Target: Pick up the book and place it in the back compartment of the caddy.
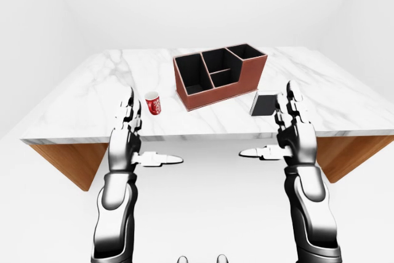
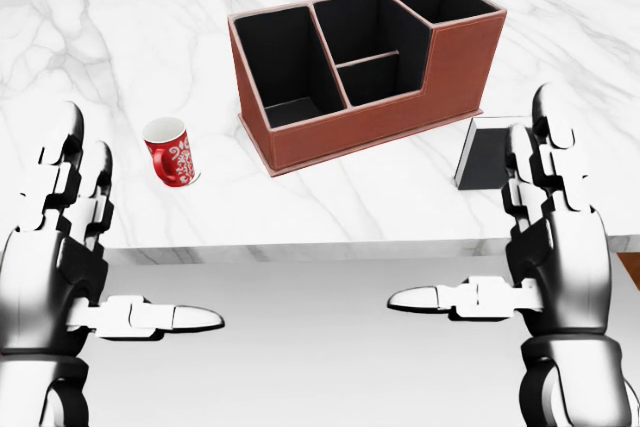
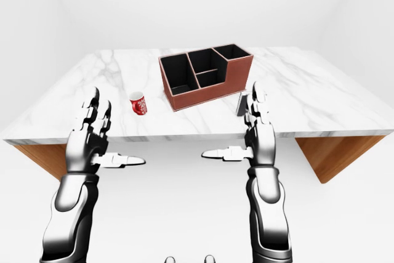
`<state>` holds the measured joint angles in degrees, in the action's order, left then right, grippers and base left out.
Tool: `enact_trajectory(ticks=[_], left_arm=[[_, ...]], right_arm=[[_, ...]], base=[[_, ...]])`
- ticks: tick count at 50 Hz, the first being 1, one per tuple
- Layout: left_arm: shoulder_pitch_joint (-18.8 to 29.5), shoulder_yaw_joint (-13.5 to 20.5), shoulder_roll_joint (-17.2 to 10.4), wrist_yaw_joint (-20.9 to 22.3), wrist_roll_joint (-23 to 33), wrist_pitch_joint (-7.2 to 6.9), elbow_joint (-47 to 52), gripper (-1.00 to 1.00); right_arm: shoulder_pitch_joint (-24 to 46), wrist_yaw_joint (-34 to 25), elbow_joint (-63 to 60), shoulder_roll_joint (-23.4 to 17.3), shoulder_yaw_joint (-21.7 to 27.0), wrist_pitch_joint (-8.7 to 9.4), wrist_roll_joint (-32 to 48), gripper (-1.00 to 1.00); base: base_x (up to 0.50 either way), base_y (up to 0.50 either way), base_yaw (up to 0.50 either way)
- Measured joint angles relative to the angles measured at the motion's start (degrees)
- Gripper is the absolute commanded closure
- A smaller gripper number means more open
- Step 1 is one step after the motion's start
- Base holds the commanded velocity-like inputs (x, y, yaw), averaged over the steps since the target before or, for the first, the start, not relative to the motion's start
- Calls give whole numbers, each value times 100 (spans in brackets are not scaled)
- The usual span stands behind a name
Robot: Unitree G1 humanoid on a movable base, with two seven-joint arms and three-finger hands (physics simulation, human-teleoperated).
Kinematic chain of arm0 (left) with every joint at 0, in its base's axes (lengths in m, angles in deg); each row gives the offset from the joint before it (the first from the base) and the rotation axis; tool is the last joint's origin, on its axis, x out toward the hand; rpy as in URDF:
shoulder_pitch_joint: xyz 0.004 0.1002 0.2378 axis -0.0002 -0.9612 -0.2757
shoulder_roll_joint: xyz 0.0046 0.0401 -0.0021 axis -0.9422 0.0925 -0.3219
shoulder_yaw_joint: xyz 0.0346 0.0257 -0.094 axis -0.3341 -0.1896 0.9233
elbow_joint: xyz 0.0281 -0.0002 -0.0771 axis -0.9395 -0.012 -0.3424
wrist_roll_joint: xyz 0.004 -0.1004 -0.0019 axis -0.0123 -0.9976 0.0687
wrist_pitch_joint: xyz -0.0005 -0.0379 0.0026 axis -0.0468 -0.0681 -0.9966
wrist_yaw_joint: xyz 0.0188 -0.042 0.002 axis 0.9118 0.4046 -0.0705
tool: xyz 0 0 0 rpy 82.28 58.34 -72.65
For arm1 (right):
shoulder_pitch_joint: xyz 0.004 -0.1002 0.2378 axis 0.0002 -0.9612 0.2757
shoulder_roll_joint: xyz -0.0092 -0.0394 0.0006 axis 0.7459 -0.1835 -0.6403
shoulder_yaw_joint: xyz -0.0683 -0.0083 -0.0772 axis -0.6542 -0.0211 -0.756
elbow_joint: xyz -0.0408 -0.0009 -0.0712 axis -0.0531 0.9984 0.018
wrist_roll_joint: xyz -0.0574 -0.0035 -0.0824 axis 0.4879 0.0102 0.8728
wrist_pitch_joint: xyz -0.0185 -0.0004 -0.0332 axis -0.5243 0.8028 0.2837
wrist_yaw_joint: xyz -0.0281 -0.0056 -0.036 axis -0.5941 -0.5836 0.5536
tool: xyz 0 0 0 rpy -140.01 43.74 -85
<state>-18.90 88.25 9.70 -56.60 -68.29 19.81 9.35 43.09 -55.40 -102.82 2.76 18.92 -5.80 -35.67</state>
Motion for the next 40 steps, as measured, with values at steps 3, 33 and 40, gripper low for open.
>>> enact_trajectory(ticks=[3, 33, 40], left_arm=[[19, 23, -10, 8, -11, 0, 72, -100], [62, 87, -37, 67, -37, 0, 397, -100], [47, 72, -30, 72, -23, 0, 400, -100]], right_arm=[[27, -7, -191, -9, 30, 0, -8, -100], [158, -302, -1383, -132, 285, 0, -175, -100], [144, -337, -1344, -129, 264, 0, -124, -100]], base=[[0, 0, 0], [33, 0, 0], [50, 0, 0]])
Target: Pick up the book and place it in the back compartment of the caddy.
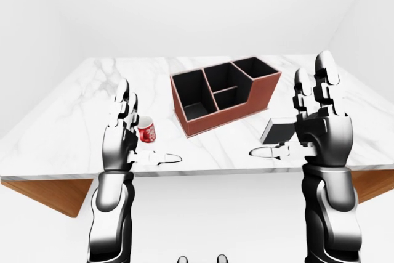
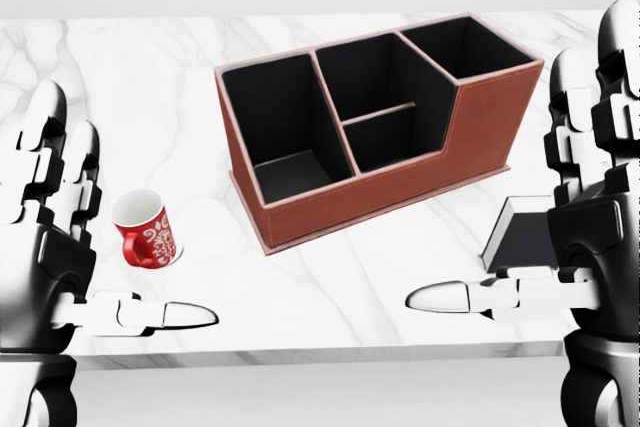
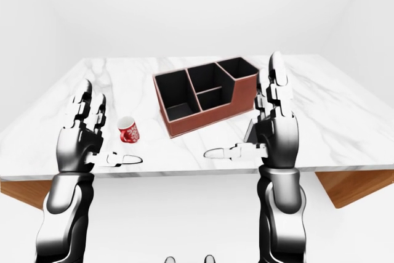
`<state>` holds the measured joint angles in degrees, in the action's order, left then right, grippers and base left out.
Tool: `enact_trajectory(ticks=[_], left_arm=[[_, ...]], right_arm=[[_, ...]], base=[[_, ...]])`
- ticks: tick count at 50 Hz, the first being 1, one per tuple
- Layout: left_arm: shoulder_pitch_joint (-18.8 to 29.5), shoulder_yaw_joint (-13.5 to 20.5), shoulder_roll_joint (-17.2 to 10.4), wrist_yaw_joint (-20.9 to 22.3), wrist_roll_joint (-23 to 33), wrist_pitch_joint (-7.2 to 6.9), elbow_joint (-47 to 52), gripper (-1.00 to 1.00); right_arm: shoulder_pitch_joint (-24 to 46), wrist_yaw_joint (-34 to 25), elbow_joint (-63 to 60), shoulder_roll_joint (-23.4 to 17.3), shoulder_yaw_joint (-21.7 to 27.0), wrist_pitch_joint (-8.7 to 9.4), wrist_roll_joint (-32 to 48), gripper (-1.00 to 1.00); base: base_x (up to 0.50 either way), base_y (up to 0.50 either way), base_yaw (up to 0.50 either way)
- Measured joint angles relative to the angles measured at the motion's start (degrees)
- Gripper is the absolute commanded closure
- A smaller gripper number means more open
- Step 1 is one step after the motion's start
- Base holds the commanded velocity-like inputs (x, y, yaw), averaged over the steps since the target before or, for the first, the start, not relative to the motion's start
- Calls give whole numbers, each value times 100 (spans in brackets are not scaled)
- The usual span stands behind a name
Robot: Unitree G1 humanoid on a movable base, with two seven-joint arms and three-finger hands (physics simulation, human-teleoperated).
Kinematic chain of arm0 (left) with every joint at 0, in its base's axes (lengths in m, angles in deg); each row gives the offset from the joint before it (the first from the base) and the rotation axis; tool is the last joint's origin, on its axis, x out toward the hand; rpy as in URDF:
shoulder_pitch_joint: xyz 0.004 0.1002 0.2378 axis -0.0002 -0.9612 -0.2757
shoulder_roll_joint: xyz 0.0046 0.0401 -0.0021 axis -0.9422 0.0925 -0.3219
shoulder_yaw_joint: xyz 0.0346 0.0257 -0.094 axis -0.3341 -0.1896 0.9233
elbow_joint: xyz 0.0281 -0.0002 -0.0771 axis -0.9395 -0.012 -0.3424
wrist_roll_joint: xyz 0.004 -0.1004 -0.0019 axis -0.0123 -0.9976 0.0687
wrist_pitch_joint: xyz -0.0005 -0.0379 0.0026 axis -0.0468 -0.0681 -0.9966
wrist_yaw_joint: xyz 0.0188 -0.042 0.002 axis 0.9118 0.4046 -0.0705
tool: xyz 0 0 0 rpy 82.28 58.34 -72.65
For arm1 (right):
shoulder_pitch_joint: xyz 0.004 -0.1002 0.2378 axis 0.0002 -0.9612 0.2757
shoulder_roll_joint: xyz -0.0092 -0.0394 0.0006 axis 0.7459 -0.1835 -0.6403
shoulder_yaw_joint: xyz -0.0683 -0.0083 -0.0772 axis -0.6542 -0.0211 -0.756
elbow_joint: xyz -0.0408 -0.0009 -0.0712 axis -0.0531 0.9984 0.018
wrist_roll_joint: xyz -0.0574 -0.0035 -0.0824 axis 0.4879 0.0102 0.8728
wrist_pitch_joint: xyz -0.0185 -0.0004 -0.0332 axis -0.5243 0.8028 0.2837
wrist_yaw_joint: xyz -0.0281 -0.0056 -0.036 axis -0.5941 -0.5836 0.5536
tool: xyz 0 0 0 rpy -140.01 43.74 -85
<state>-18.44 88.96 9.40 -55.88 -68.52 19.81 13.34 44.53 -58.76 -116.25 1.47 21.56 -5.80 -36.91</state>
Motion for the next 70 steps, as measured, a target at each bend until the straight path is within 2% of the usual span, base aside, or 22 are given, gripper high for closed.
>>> enact_trajectory(ticks=[23, 47, 55, 70], left_arm=[[-34, -40, 18, 7, 36, 0, -60, -100], [-34, -48, 21, 13, 56, 0, -129, -100], [-53, -52, 21, 14, 59, 0, -144, -100], [-41, -49, 20, 16, 59, 0, -153, -100]], right_arm=[[-42, -72, 181, 16, -37, 0, 128, -100], [19, 3, 268, 14, -28, 0, 80, -100], [-36, -61, 187, 16, -33, 0, 32, -100], [100, 32, 290, -19, 50, 0, 20, -100]], base=[[50, 0, 0], [0, 0, 0], [45, 0, 0], [0, 0, 0]])
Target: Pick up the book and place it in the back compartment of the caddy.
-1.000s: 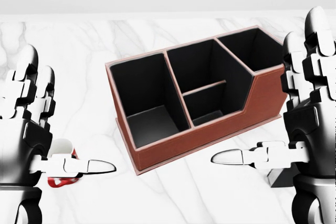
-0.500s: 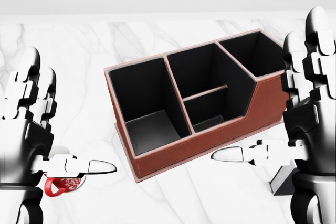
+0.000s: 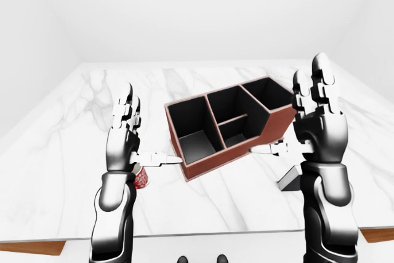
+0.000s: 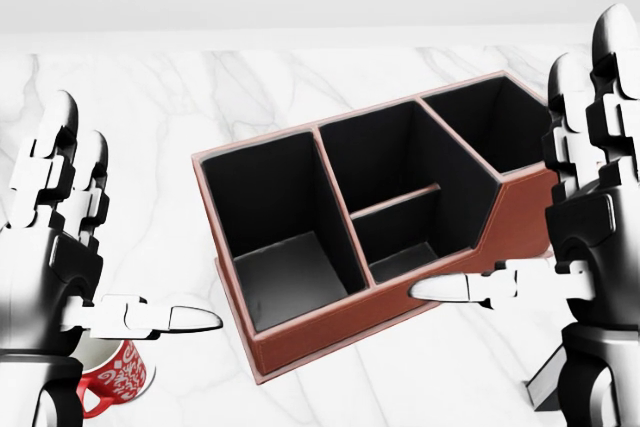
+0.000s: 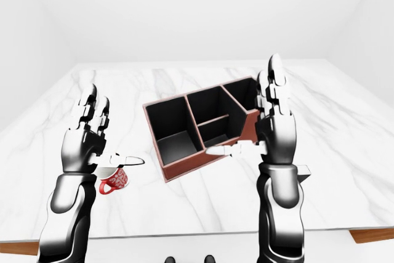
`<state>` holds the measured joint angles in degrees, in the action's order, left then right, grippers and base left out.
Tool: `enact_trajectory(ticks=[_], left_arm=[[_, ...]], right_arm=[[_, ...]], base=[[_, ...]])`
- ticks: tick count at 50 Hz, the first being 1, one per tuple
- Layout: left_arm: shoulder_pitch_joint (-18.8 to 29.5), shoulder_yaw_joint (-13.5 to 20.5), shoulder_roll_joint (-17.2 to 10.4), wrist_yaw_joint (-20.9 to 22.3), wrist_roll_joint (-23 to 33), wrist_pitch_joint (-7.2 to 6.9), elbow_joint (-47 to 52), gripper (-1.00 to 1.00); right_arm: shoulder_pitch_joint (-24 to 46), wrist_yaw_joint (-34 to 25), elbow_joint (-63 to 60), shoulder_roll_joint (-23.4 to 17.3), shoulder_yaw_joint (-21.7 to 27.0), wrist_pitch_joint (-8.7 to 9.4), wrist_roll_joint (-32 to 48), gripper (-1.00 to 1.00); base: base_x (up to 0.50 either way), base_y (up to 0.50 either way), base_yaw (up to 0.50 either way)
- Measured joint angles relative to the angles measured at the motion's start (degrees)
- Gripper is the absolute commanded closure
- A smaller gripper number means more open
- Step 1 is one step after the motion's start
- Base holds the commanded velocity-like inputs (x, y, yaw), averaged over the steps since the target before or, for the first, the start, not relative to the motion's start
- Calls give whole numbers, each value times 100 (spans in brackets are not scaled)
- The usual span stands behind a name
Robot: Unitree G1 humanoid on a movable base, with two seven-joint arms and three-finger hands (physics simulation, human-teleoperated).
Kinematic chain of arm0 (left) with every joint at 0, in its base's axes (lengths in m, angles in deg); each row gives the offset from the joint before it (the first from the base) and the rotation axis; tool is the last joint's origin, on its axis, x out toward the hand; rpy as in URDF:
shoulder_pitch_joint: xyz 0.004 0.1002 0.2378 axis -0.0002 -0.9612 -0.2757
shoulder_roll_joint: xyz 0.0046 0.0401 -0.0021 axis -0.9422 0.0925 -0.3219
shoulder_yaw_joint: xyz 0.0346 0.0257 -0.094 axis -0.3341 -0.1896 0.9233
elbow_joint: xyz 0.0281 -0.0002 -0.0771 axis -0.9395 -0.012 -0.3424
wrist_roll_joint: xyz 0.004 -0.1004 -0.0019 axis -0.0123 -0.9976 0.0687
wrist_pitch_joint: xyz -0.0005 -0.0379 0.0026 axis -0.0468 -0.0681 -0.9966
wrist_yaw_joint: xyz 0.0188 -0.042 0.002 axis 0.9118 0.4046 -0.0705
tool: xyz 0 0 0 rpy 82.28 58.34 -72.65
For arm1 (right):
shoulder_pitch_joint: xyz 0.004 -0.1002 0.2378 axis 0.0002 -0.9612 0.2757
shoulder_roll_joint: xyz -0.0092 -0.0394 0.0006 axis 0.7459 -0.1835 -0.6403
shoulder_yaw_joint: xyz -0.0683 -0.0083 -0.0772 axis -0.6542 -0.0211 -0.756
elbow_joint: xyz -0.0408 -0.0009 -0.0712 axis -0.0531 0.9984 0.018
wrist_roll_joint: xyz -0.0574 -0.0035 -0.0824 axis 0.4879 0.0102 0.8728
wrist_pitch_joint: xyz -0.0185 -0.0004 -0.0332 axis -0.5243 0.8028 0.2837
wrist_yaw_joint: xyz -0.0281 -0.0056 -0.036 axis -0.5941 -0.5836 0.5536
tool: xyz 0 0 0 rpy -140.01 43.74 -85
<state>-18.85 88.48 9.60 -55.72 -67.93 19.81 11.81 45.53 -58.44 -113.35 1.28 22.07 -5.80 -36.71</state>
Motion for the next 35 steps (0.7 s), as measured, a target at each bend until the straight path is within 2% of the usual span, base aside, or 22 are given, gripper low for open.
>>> enact_trajectory(ticks=[5, 14, 35], left_arm=[[-2, -2, 1, -1, 2, 0, 3, -100], [-15, 0, -1, -1, 4, 0, 3, -100], [4, -13, 3, -5, 18, 0, -16, -100]], right_arm=[[36, 11, 11, -33, 28, 0, 8, -100], [31, -111, -194, -97, 94, 0, 8, -100], [139, -111, -153, -125, 130, 0, 179, -100]], base=[[0, 0, 0], [47, 0, 0], [0, 0, 0]])
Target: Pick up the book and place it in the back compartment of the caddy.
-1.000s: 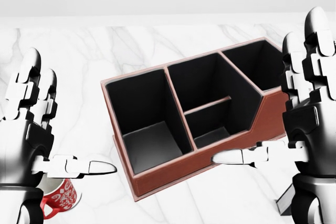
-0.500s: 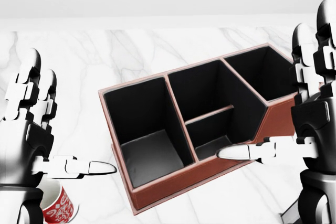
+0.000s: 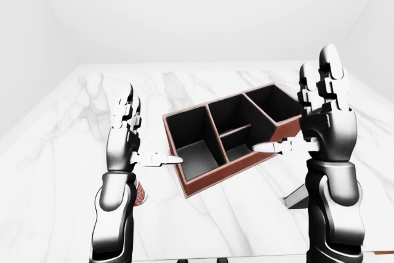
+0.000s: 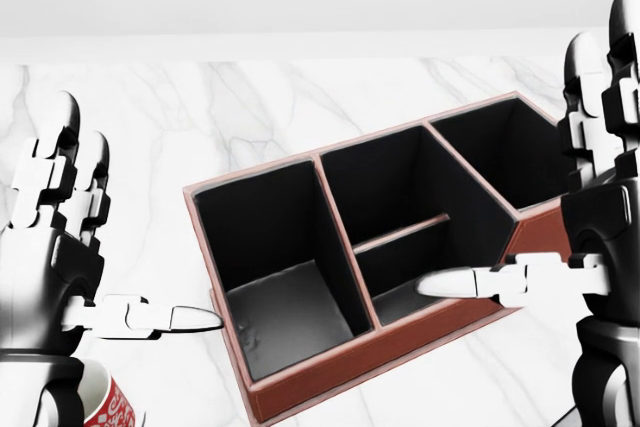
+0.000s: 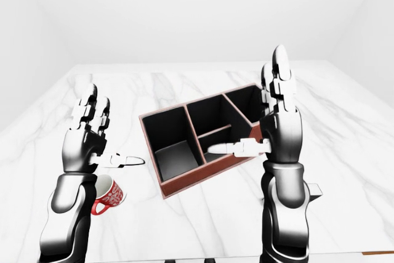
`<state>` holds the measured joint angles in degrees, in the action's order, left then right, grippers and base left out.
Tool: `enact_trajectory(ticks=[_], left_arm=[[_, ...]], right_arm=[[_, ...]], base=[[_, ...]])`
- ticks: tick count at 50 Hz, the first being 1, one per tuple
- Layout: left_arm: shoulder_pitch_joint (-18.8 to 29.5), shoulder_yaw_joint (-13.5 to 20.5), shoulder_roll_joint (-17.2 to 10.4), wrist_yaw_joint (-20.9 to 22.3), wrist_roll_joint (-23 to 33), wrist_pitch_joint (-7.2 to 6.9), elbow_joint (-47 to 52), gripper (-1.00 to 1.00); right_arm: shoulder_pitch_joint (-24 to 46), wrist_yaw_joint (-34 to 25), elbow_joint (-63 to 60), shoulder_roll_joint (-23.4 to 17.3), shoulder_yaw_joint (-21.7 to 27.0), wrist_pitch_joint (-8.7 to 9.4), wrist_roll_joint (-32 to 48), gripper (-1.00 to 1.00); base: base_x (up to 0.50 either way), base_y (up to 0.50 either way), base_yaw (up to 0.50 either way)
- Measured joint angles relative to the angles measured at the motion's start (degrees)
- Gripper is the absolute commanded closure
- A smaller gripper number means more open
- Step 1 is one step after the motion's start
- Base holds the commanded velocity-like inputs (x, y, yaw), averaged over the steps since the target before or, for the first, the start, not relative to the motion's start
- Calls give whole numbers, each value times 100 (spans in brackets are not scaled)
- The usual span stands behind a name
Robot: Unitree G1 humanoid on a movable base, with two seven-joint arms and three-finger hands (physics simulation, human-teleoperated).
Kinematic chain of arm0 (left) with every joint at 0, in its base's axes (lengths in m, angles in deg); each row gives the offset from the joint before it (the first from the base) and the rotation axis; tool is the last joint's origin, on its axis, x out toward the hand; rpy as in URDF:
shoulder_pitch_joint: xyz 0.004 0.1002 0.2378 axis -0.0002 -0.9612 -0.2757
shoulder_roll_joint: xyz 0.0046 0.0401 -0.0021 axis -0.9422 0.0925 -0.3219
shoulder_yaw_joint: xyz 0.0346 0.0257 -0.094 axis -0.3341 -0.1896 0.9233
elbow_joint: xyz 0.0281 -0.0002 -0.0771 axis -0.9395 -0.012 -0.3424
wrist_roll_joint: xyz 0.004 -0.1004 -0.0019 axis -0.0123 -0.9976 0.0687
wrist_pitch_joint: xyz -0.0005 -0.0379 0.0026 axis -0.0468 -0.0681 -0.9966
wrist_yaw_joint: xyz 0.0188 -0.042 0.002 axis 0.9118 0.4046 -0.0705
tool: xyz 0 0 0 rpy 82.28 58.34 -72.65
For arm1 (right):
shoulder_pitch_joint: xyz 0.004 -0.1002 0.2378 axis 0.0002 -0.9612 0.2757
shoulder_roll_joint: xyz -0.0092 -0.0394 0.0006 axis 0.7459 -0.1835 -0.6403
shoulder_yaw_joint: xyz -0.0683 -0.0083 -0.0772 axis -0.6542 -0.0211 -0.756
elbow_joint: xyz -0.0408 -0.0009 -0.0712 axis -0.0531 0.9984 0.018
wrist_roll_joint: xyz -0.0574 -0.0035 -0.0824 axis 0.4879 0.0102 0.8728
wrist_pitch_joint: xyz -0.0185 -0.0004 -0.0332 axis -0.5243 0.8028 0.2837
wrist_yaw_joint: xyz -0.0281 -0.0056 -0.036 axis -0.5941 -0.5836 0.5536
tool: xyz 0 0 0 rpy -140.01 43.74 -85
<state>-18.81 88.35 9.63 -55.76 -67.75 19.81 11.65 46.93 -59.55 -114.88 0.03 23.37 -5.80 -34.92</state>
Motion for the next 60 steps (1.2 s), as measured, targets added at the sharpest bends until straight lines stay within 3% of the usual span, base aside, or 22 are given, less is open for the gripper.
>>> enact_trajectory(ticks=[33, 47, 60], left_arm=[[27, 42, -16, -4, -19, 0, -40, -100], [29, 46, -18, -7, -21, 0, -62, -100], [15, 25, -12, -5, -1, 0, -119, -100]], right_arm=[[478, -617, -125, -579, 510, 0, 829, -100], [546, -1267, -275, -1011, 882, 0, 1255, -100], [375, -1983, -219, -1125, 992, 0, 2063, -100]], base=[[0, 0, 0], [0, 0, 0], [0, 0, 0]])
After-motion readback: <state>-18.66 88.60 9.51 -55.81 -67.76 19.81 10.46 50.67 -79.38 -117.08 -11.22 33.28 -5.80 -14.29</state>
